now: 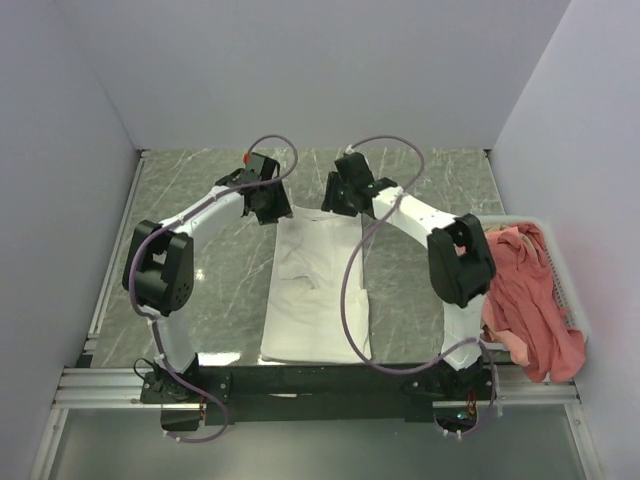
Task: Fold and stack the t-shirts
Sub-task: Fold the tshirt
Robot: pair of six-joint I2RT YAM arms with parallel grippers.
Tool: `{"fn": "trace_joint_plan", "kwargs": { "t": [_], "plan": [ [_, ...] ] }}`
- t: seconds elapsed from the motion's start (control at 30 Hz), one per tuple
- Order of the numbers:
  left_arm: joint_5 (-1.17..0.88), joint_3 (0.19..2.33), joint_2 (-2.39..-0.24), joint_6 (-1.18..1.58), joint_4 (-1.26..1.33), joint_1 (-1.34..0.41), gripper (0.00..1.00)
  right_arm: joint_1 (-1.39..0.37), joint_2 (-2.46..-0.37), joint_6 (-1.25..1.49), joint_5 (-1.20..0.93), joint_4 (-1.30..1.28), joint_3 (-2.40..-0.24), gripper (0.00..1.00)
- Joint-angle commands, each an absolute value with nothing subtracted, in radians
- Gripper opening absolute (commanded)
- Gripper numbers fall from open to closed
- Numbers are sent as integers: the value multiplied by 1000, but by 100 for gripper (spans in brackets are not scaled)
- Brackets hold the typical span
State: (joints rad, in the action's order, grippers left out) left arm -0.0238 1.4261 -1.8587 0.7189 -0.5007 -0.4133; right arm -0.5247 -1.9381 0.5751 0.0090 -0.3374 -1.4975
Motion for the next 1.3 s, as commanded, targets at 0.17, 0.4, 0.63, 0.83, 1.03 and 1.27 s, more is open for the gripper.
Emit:
{"fn": "trace_joint_plan", "kwargs": {
  "t": [0.17, 0.4, 0.63, 0.83, 1.03, 1.27],
  "plan": [
    [-55, 1572, -1994, 623, -548, -400, 52, -525, -2097, 523, 17, -407, -1712, 49],
    [-118, 1534, -2025, 614, -495, -400, 60, -549, -2114, 523, -12, -377, -1687, 48],
    [-146, 1539, -2052, 606, -503, -400, 53, -574, -2097, 540, -41, -330, -1629, 45],
    [-129, 1532, -2066, 603, -514, -403, 45, -574, -2125, 543, -8, -348, -1661, 46],
    [-118, 1529, -2068, 603, -514, -408, 39, -577, -2167, 545, 35, -393, -1720, 46],
    [-129, 1526, -2068, 607, -512, -408, 27, -578, -2207, 545, 41, -403, -1749, 46]
  ]
}}
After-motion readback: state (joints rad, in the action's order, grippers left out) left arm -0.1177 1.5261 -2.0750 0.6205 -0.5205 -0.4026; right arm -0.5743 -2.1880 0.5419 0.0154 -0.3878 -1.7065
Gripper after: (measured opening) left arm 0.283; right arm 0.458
